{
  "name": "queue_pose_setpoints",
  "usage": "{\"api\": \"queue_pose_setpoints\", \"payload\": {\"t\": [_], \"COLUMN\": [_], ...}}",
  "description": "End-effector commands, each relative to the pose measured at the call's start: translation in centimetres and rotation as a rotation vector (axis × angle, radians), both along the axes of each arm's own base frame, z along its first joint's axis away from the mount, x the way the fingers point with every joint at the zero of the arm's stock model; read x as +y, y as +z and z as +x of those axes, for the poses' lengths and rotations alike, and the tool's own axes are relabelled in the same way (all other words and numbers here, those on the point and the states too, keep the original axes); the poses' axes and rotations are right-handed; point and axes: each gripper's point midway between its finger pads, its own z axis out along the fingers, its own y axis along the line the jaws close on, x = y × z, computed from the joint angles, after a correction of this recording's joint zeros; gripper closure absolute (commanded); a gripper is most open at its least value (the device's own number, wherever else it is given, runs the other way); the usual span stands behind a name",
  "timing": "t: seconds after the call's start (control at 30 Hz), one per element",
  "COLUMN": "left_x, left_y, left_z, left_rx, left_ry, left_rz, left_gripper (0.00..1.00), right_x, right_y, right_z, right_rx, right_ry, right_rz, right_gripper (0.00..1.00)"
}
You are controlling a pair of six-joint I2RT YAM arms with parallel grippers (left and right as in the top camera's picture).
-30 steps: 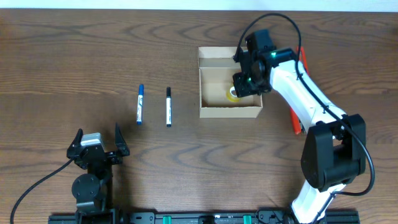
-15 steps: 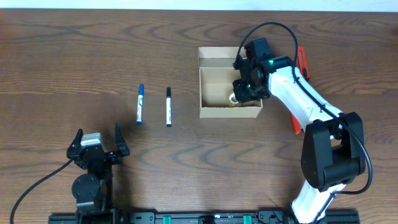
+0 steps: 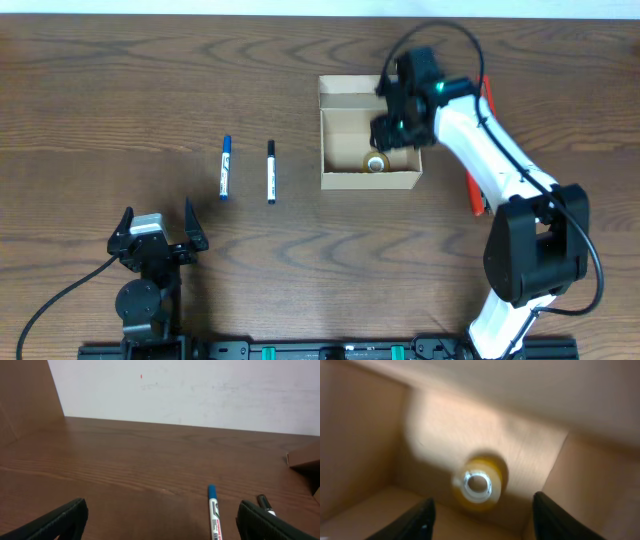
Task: Pack container
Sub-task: 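Move the right gripper over the red stapler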
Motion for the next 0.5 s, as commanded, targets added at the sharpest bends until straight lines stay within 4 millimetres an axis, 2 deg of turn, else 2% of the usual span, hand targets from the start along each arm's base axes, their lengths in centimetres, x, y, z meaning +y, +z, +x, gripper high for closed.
{"api": "queue_pose_setpoints", "payload": {"t": [0.0, 0.1, 0.13, 0.23, 0.27, 0.3, 0.47], "left_x": [0.2, 0.2, 0.2, 0.2, 0.2, 0.2, 0.2], "left_y": [-1.8, -1.8, -1.8, -1.8, -1.8, -1.8, -1.8], "left_z": [-0.1, -0.1, -0.1, -0.1, -0.1, -0.1, -0.1], "left_rx": [0.050, 0.050, 0.051, 0.051, 0.051, 0.051, 0.050], "left_ry": [0.012, 0.012, 0.012, 0.012, 0.012, 0.012, 0.012], "left_rz": [-0.014, -0.014, -0.014, -0.014, -0.014, -0.014, -0.014], "left_gripper": [0.05, 0.05, 0.05, 0.05, 0.05, 0.05, 0.05], "right_x": [-0.8, -4.0, -5.9, -12.2, -14.2, -15.3, -18.0], "right_y": [7.0, 12.6, 14.4, 17.8, 18.2, 17.9, 15.2], "right_z": [3.9, 5.7, 6.0, 5.5, 4.8, 4.3, 1.2], "right_rx": [-0.171, -0.288, -0.324, -0.375, -0.356, -0.328, -0.139], "right_ry": [-0.047, -0.134, -0.182, -0.332, -0.366, -0.383, -0.425], "right_rz": [0.009, -0.078, -0.138, -0.340, -0.383, -0.388, -0.323], "right_gripper": [0.36, 0.27, 0.24, 0.23, 0.23, 0.21, 0.15]}}
